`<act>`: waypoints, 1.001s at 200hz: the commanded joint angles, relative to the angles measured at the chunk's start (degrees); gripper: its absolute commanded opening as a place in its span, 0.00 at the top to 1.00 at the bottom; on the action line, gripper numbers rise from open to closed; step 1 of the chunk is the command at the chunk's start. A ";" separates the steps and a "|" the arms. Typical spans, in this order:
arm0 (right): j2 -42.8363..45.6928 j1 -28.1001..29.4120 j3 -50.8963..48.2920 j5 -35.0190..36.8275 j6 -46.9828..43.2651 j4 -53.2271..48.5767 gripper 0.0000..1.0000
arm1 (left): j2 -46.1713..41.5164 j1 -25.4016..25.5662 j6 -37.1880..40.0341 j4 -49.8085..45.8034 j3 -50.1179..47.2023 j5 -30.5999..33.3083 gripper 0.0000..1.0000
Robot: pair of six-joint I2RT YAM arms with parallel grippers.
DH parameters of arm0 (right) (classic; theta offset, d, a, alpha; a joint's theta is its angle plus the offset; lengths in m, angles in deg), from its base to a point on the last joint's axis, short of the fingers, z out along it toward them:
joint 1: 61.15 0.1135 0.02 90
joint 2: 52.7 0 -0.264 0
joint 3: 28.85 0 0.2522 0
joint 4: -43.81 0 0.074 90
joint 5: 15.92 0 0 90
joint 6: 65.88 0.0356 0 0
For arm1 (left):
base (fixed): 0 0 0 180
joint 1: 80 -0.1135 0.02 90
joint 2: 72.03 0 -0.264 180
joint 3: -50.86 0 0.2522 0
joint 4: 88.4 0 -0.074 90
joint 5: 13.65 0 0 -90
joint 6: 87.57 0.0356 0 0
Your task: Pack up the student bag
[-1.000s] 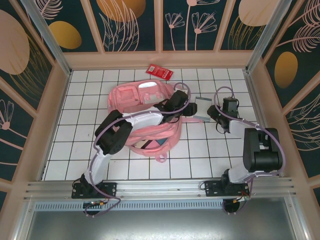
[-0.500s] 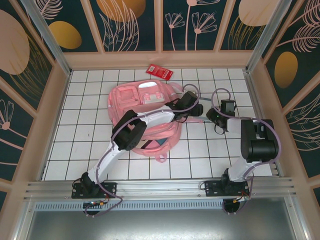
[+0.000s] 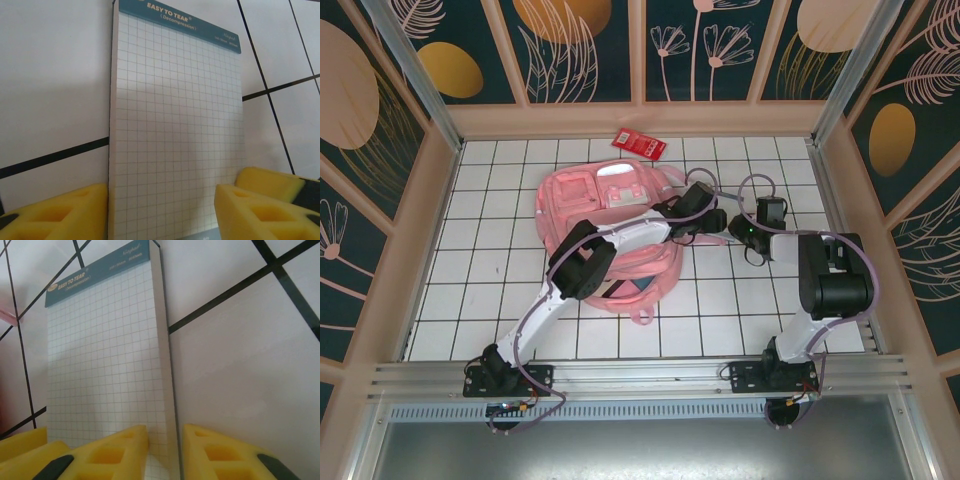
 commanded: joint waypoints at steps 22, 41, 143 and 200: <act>-1.33 0.20 0.70 -2.00 0.34 0.50 0.78 | -4.75 0.48 -4.78 16.17 -10.67 -12.25 0.46; -1.29 -0.26 0.42 -2.63 0.69 0.86 0.78 | -7.85 0.27 -6.32 24.19 -15.74 -15.40 0.46; -0.36 -1.02 -0.76 -4.90 1.49 2.07 0.78 | -7.38 -0.72 -7.64 24.30 -15.70 -14.00 0.62; 1.24 -1.04 -1.42 -5.47 1.63 2.11 0.78 | -4.69 -0.68 -8.74 23.30 -12.66 -14.51 0.95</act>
